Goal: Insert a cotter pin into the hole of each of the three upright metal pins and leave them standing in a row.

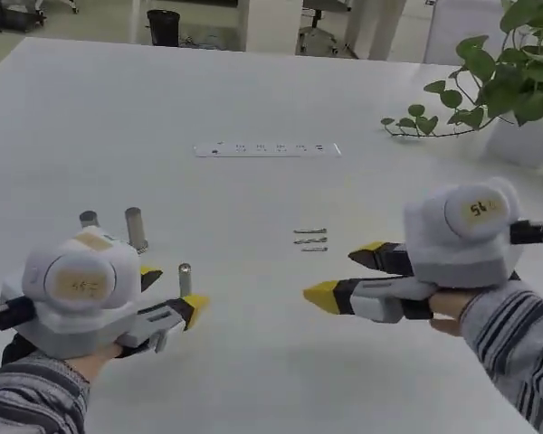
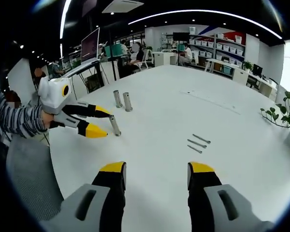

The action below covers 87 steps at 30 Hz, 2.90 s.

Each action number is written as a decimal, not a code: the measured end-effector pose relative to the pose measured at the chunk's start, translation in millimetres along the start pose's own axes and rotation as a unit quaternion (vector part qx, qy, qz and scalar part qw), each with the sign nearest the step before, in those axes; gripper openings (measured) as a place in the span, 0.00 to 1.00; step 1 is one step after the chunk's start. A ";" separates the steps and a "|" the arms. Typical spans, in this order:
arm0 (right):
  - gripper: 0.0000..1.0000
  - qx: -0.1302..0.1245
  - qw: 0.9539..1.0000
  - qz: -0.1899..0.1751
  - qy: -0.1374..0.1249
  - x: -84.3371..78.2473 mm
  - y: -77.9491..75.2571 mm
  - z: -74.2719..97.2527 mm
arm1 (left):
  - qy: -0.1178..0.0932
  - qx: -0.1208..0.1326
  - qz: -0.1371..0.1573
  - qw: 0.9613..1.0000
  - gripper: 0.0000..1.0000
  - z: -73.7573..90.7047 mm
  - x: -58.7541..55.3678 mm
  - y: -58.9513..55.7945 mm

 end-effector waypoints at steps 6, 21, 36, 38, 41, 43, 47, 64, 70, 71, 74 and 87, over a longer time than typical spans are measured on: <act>0.40 0.012 0.999 0.019 0.025 1.5 -19.5 -7.8 | 0.000 0.005 0.009 1.000 0.51 15.1 -0.8 -1.7; 0.30 0.041 0.982 0.142 0.115 0.5 -44.9 -40.3 | -0.013 0.047 0.029 0.998 0.68 46.5 -3.0 6.2; 0.21 0.062 0.971 0.150 0.175 -6.3 -72.5 -71.5 | -0.018 0.068 0.054 0.996 0.82 68.3 -15.1 14.9; 0.19 0.065 0.972 0.138 0.176 -6.3 -74.3 -74.8 | -0.018 0.068 0.054 0.996 0.82 69.1 -15.5 15.1; 0.17 0.065 0.973 0.131 0.180 -8.1 -75.0 -78.7 | -0.024 0.071 0.053 0.996 0.79 69.3 -14.7 17.1; 0.15 0.067 0.971 0.133 0.187 -10.6 -75.2 -81.0 | -0.026 0.074 0.054 0.995 0.78 68.8 -15.3 18.2; 0.11 0.071 0.968 0.135 0.201 -14.8 -77.1 -84.3 | -0.022 0.074 0.047 0.996 0.77 68.9 -17.2 18.3; 0.00 0.080 0.950 0.216 0.213 -15.4 -77.0 -85.6 | -0.017 0.070 0.050 0.996 0.71 67.5 -20.1 16.9; 0.00 0.089 0.955 0.202 0.196 -15.4 -71.7 -82.7 | -0.016 0.058 0.050 0.997 0.67 65.8 -16.7 11.2; 0.00 0.094 0.955 0.211 0.188 -13.5 -67.9 -81.0 | -0.016 0.056 0.048 0.997 0.67 65.5 -15.8 10.6; 0.00 0.098 0.955 0.221 0.173 -8.5 -60.1 -76.0 | -0.016 0.053 0.044 0.998 0.66 65.1 -13.4 8.9; 0.00 0.130 0.946 0.282 0.093 13.8 -5.4 -52.6 | -0.017 0.009 0.039 0.999 0.57 62.5 -1.0 -19.3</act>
Point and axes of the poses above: the centre of the closed fingertips' face, and the gripper's own axes: z roughly backward along the fingers, y roughly to its left, x roughly out of its top, the point moved 1 cm from there along z, roughly backward along the fingers, and after that the axes turned 1 degree about z, right-handed, at the moved point
